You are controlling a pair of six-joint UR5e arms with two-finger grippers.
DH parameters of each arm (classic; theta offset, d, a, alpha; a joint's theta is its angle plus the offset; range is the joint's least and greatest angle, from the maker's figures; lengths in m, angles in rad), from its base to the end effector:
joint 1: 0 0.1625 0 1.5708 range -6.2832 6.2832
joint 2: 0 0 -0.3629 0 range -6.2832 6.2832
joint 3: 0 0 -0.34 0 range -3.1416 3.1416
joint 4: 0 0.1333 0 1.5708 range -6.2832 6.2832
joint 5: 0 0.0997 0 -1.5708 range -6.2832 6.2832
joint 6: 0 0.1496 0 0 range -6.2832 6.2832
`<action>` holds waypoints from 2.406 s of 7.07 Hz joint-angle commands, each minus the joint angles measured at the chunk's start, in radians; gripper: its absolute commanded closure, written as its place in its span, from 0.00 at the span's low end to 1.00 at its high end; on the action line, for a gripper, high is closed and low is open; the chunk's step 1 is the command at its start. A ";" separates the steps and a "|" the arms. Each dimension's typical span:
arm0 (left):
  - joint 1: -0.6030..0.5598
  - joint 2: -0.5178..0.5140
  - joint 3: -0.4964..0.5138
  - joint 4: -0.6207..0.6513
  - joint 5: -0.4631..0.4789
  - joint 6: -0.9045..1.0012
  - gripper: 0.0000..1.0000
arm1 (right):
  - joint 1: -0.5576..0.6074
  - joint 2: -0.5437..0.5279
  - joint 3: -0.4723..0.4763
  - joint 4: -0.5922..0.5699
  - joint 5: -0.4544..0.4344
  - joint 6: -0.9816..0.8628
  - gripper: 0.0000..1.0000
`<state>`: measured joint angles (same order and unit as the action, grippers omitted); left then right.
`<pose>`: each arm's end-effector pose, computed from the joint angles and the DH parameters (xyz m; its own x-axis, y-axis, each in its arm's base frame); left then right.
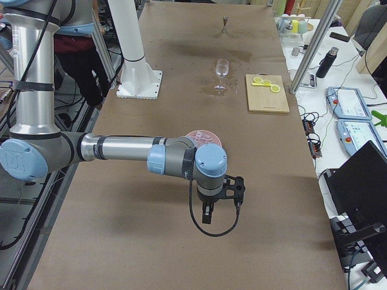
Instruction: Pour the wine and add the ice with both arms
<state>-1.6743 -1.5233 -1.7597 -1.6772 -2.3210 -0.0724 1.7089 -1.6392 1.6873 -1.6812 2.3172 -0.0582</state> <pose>-0.0769 -0.4373 0.5587 0.7357 0.0208 -0.6770 0.1538 0.9683 0.1968 0.0875 -0.3992 0.6240 0.7281 0.0852 0.6802 -0.0952 0.9952 -0.0227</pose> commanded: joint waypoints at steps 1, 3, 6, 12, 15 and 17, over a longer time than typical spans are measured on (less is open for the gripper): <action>-0.002 0.046 -0.053 -0.002 -0.042 0.009 0.02 | 0.000 -0.001 -0.001 0.009 -0.001 0.000 0.00; -0.002 0.044 -0.047 -0.019 -0.028 0.026 0.03 | -0.002 0.001 -0.001 0.011 -0.001 0.003 0.00; 0.001 0.058 -0.041 -0.062 -0.029 0.103 0.03 | -0.018 0.015 0.018 0.025 0.016 0.073 0.00; 0.028 0.183 0.172 -0.784 -0.038 -0.229 0.02 | -0.312 0.039 0.201 0.087 -0.033 0.475 0.00; 0.151 0.180 0.254 -1.052 -0.008 -0.441 0.03 | -0.437 0.050 0.235 0.100 -0.028 0.624 0.00; 0.241 0.164 0.304 -1.153 0.078 -0.521 0.03 | -0.521 0.065 0.241 0.135 -0.039 0.713 0.00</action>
<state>-1.4794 -1.3500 -1.4891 -2.7722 -2.2811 -0.5503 1.2321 -1.5826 1.9240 -1.5648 2.2806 0.5922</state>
